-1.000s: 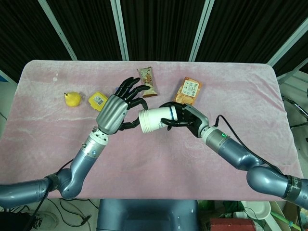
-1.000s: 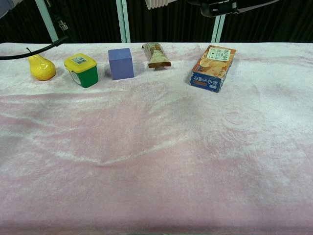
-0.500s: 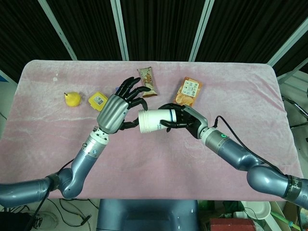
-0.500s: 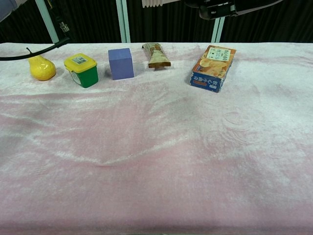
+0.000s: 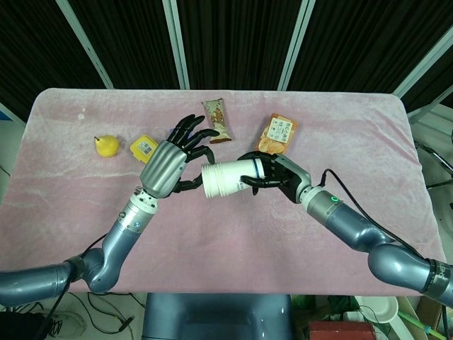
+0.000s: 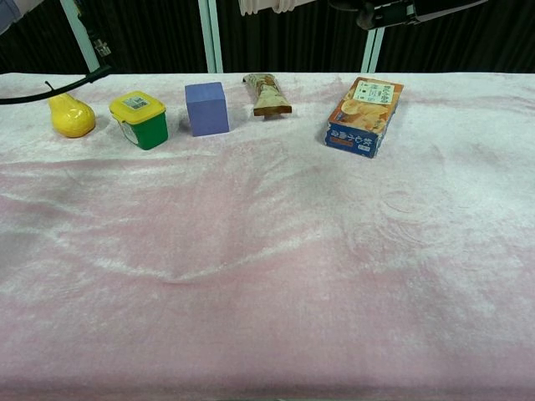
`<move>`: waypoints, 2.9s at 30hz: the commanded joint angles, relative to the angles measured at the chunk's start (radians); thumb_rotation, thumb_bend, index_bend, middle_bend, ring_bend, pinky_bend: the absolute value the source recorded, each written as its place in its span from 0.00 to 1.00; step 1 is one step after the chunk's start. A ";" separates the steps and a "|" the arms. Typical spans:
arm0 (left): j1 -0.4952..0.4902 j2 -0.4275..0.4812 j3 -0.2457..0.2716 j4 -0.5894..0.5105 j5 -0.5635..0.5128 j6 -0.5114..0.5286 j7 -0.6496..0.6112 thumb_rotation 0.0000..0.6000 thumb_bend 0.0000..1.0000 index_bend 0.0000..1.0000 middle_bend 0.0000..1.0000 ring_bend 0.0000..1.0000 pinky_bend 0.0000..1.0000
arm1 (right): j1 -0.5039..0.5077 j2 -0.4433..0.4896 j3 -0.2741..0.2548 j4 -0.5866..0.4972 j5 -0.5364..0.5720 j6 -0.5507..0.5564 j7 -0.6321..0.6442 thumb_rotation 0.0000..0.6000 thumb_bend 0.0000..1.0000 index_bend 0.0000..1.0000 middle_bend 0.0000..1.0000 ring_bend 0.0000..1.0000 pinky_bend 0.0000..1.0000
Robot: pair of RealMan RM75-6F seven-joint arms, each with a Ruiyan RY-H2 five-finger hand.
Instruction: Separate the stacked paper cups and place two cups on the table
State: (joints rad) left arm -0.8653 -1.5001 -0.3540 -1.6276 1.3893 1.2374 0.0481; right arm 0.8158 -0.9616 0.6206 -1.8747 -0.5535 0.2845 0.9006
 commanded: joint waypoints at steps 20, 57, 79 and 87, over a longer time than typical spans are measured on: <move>0.083 0.099 0.064 0.007 0.031 0.031 -0.014 1.00 0.62 0.58 0.22 0.00 0.01 | -0.086 0.032 -0.020 0.032 -0.078 0.040 -0.081 1.00 0.61 0.89 0.68 0.78 0.60; 0.205 0.238 0.271 0.167 -0.237 -0.234 0.320 1.00 0.61 0.53 0.19 0.00 0.00 | -0.112 -0.498 -0.541 0.241 -0.603 0.854 -1.351 1.00 0.61 0.89 0.63 0.73 0.55; 0.201 0.100 0.282 0.355 -0.214 -0.293 0.304 1.00 0.54 0.44 0.16 0.00 0.00 | -0.123 -0.567 -0.517 0.328 -0.635 0.803 -1.327 1.00 0.60 0.89 0.61 0.73 0.54; 0.210 0.101 0.267 0.347 -0.234 -0.279 0.322 1.00 0.37 0.33 0.14 0.00 0.00 | -0.117 -0.539 -0.500 0.278 -0.586 0.756 -1.336 1.00 0.50 0.80 0.49 0.68 0.47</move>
State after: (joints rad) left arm -0.6584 -1.4004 -0.0809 -1.2770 1.1561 0.9509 0.3741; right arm 0.6983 -1.5024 0.1160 -1.5925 -1.1421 1.0403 -0.4379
